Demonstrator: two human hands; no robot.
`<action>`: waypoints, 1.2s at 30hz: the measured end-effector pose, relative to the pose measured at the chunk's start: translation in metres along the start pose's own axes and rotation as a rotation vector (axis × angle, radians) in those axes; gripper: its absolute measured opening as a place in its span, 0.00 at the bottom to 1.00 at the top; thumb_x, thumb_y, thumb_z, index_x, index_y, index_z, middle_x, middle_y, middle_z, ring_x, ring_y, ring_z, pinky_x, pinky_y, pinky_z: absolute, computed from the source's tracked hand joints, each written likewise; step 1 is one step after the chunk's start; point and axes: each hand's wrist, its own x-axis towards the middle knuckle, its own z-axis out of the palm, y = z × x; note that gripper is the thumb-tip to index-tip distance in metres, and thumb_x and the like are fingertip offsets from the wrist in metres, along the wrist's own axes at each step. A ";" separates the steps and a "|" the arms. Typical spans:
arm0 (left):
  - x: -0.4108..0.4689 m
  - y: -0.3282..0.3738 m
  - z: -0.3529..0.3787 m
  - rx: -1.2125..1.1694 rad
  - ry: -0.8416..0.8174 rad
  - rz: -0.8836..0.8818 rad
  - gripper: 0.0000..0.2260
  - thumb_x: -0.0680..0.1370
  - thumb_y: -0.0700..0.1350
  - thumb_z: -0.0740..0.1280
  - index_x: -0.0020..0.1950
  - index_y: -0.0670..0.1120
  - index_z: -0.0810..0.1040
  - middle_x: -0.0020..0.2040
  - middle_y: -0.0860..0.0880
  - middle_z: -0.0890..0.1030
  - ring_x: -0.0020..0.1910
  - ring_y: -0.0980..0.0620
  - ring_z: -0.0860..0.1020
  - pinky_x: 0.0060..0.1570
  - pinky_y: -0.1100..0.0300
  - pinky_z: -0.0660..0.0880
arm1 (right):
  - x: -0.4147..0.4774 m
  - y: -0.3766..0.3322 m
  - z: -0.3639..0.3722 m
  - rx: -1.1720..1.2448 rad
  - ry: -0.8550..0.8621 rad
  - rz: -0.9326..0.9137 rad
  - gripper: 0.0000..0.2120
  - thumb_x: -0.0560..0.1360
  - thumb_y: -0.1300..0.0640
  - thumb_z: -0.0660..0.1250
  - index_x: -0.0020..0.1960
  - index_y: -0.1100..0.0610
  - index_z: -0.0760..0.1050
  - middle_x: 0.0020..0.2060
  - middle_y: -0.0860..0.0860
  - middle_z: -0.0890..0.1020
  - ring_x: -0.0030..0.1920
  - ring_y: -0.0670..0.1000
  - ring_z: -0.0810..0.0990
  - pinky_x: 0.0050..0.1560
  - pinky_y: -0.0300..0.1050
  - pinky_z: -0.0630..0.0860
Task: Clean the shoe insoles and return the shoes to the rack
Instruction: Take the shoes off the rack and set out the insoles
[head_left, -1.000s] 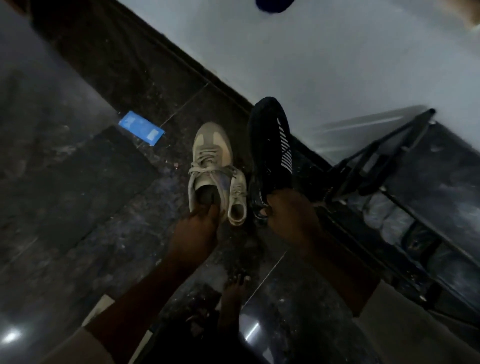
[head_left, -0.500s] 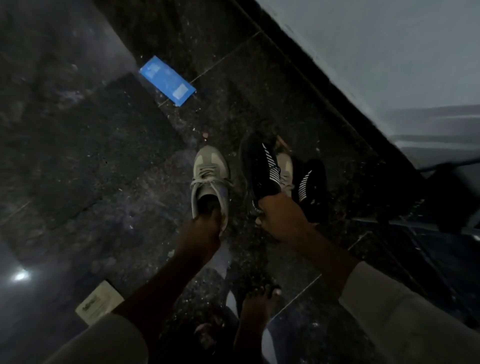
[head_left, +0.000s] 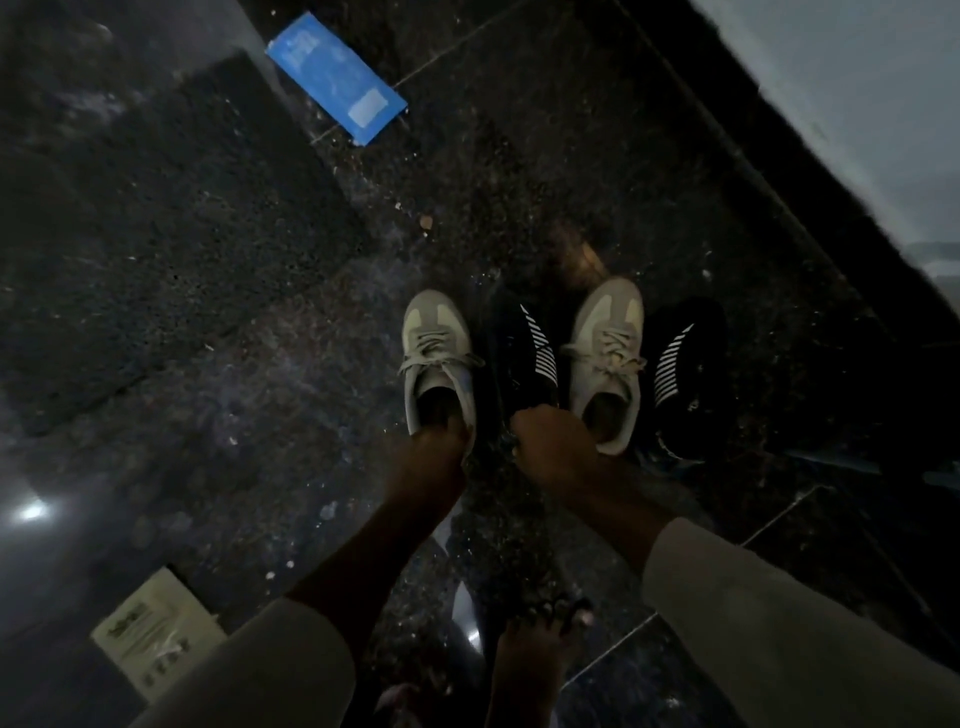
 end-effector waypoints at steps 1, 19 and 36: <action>0.002 0.001 0.008 -0.016 0.002 -0.010 0.19 0.80 0.40 0.60 0.71 0.44 0.67 0.56 0.43 0.81 0.51 0.42 0.82 0.39 0.55 0.70 | 0.002 0.002 0.007 -0.010 0.017 -0.003 0.11 0.82 0.57 0.61 0.60 0.59 0.76 0.58 0.58 0.79 0.59 0.60 0.79 0.54 0.51 0.74; 0.014 0.004 0.065 -0.261 -0.102 -0.055 0.20 0.76 0.44 0.64 0.68 0.41 0.70 0.58 0.42 0.79 0.55 0.40 0.79 0.48 0.48 0.78 | 0.023 0.021 0.059 -0.093 0.031 -0.058 0.14 0.80 0.61 0.59 0.63 0.60 0.76 0.63 0.59 0.76 0.66 0.62 0.72 0.60 0.56 0.76; -0.055 0.052 -0.044 0.017 0.286 0.181 0.25 0.85 0.55 0.51 0.80 0.45 0.60 0.79 0.43 0.63 0.80 0.44 0.58 0.75 0.44 0.59 | -0.097 0.034 -0.024 0.019 0.566 -0.053 0.36 0.78 0.46 0.65 0.79 0.62 0.61 0.79 0.58 0.63 0.79 0.59 0.61 0.74 0.57 0.63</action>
